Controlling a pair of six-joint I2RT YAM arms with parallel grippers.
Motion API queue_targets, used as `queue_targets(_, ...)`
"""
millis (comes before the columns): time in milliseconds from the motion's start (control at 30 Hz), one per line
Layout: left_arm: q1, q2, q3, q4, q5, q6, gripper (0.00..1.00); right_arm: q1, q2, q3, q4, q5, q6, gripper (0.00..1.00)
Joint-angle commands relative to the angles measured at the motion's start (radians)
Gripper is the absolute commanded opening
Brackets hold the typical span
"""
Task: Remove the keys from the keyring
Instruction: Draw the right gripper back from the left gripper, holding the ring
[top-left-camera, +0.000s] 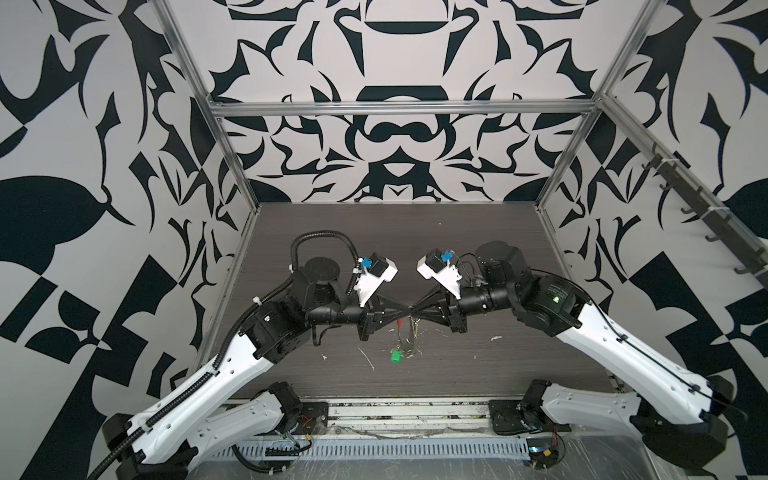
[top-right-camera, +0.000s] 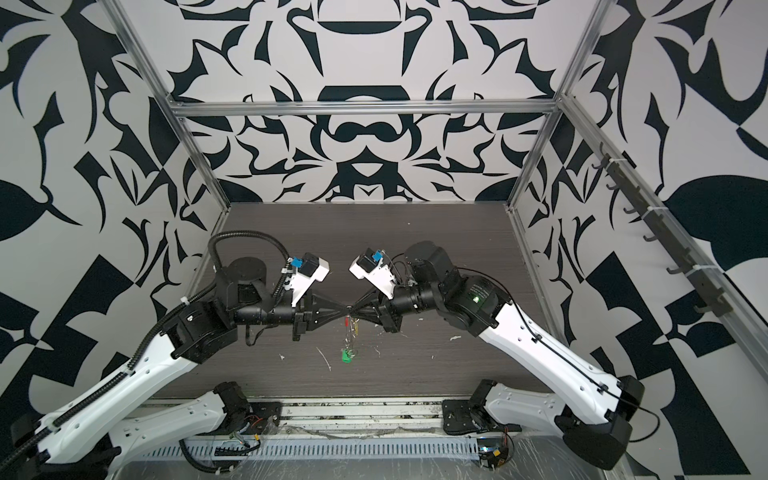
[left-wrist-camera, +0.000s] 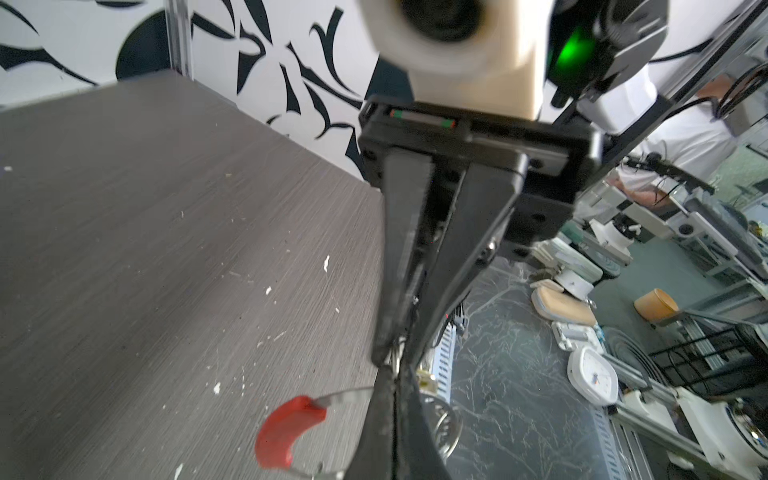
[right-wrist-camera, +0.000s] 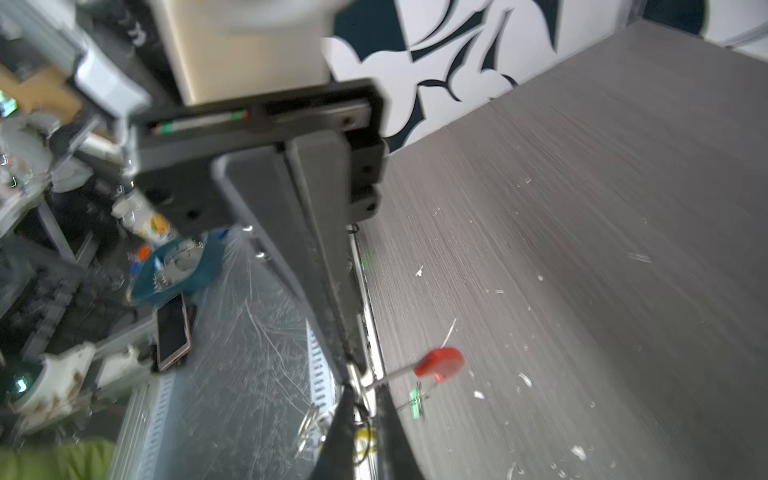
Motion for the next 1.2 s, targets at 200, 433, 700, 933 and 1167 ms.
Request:
queue_targets(200, -0.001, -0.138, -0.151, 0.335, -0.149, -0.052, 0.0, 0.003, -0.185, -0.228, 0.492, 0.147, 0.155, 0.51)
queue_targets(433, -0.001, -0.185, -0.224, 0.453, -0.188, -0.075, 0.0, 0.006, -0.199, -0.312, 0.638, 0.138, 0.22, 0.53)
queue_targets(700, -0.001, -0.187, -0.231, 0.457, -0.185, -0.087, 0.0, 0.01, -0.184, -0.334, 0.677, 0.134, 0.236, 0.49)
queue_targets(933, 0.0, -0.194, -0.238, 0.465, -0.204, -0.093, 0.0, 0.039, -0.173, -0.335, 0.684, 0.117, 0.225, 0.49)
queue_targets(1167, -0.001, -0.197, -0.243, 0.473, -0.207, -0.099, 0.0, 0.069, -0.149, -0.315, 0.641, 0.165, 0.19, 0.44)
